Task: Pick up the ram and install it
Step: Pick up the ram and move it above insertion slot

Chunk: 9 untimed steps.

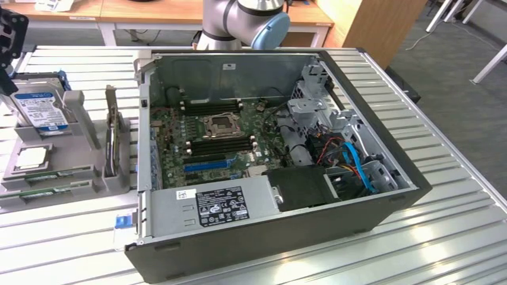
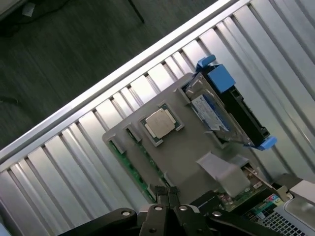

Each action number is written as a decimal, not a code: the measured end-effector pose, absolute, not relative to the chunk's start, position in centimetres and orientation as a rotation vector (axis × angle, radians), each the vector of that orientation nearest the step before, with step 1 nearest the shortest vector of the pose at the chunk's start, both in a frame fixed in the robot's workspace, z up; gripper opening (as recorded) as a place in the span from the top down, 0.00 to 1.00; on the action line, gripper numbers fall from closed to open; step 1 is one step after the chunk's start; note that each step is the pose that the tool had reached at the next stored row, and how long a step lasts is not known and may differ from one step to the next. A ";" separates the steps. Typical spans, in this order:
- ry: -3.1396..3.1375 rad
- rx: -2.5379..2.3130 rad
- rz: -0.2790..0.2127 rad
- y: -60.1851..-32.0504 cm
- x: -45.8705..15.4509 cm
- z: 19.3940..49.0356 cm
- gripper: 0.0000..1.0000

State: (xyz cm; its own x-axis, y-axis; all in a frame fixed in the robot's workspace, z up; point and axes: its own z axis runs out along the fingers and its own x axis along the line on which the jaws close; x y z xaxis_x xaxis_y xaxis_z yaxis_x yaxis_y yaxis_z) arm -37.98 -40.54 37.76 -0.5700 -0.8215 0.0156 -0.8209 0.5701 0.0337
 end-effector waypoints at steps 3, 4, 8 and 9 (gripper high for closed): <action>-2.716 1.518 -0.034 -40.5 -38.0 37.7 0.90; -2.702 1.542 -0.034 -40.5 -38.0 37.7 0.90; -2.643 1.640 -0.032 -40.5 -38.0 37.7 0.90; -2.628 1.663 -0.031 -40.5 -38.0 37.7 0.90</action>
State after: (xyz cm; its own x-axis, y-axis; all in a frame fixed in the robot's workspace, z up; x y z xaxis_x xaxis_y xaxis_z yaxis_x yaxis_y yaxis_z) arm -37.98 -40.54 37.67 -0.4277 -0.9038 0.0156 -0.9032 0.4280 0.0337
